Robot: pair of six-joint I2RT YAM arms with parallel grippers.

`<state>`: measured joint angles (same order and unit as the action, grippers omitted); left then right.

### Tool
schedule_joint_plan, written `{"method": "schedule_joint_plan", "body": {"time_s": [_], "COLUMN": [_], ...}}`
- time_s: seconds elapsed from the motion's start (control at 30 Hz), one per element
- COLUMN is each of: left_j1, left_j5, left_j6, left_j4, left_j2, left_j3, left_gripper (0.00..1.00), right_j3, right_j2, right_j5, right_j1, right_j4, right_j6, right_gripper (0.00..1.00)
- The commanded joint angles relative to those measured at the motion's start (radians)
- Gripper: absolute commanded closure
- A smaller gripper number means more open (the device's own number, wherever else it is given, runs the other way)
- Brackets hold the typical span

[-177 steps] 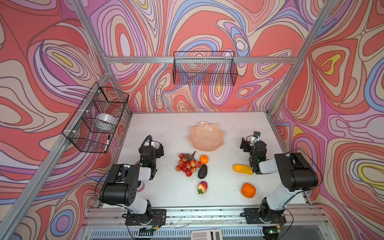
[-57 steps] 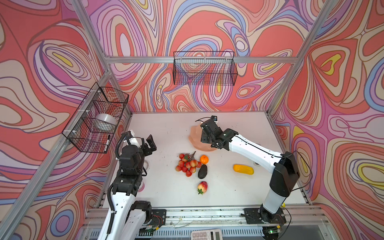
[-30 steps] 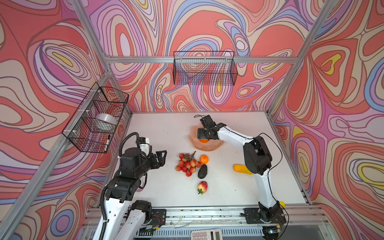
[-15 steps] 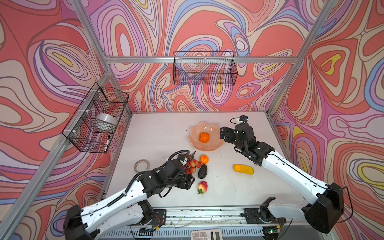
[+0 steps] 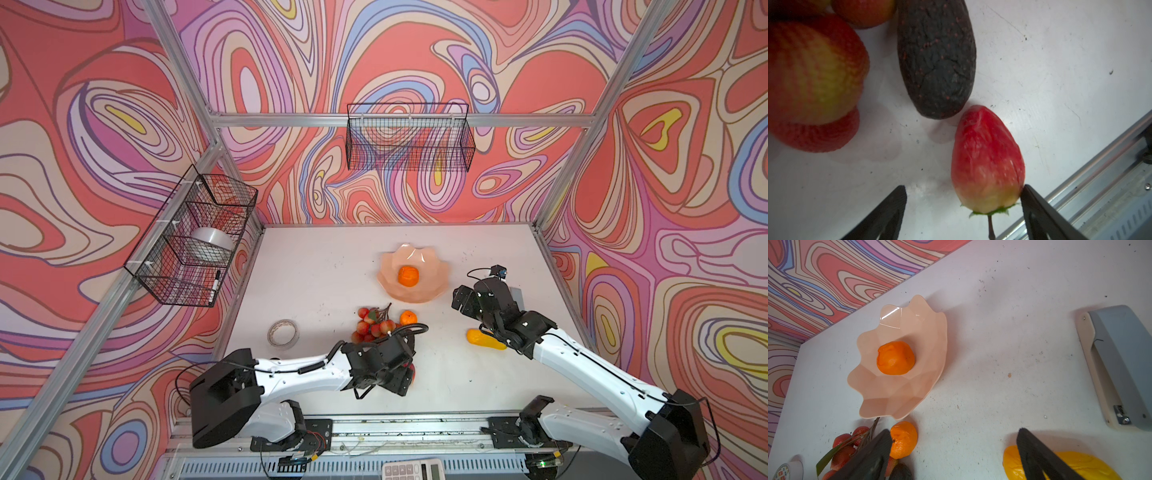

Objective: Place and organize the fake fruits in the fruit bowl
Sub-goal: 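Grasp the red-yellow peach with the left gripper while the right gripper withdraws, then place the peach in the bowl beside the orange with the left gripper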

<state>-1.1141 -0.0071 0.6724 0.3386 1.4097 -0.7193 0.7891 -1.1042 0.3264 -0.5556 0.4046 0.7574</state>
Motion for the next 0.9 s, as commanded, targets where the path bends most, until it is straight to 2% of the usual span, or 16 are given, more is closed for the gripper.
{"method": "schedule_joint_plan", "body": {"time_s": [0.0,0.13,0.3,0.4,0.53,0.57,0.67,0.73,0.87], "left_j1": [-0.01,-0.012,-0.012,-0.012,-0.012,-0.01,0.028,0.102,0.332], "left_j5": [0.014,0.029,0.053,0.028,-0.051,-0.105,-0.185,-0.183,-0.096], "left_j6": [-0.019,-0.013,-0.005,-0.008,-0.06,-0.083,-0.175,-0.236,-0.303], "left_j4": [-0.059,-0.067,-0.106,-0.078,0.0,0.038,0.105,0.112,0.008], "left_j2": [0.067,0.13,0.159,0.095,-0.079,-0.126,-0.228,-0.254,-0.186], "left_j3": [-0.046,-0.066,-0.063,-0.063,-0.062,-0.079,-0.136,-0.173,-0.227], "left_gripper": [0.12,0.17,0.44,0.58,0.58,0.58,0.57,0.56,0.55], "right_j3": [0.002,-0.01,-0.014,-0.016,-0.021,-0.019,-0.017,-0.016,-0.02], "right_j2": [0.02,0.042,0.062,0.064,0.054,0.049,0.037,0.032,0.033], "right_j5": [0.022,0.023,0.038,0.04,0.042,0.042,0.034,0.031,0.021], "right_j1": [0.003,0.003,0.003,0.003,0.003,0.003,0.003,0.003,0.003], "right_j4": [0.002,0.003,0.015,0.016,0.005,0.005,0.002,0.001,-0.003], "right_j6": [0.013,0.02,0.02,0.019,0.019,0.02,0.019,0.021,0.026], "right_gripper": [0.02,0.02,0.02,0.02,0.02,0.02,0.02,0.02,0.02]}}
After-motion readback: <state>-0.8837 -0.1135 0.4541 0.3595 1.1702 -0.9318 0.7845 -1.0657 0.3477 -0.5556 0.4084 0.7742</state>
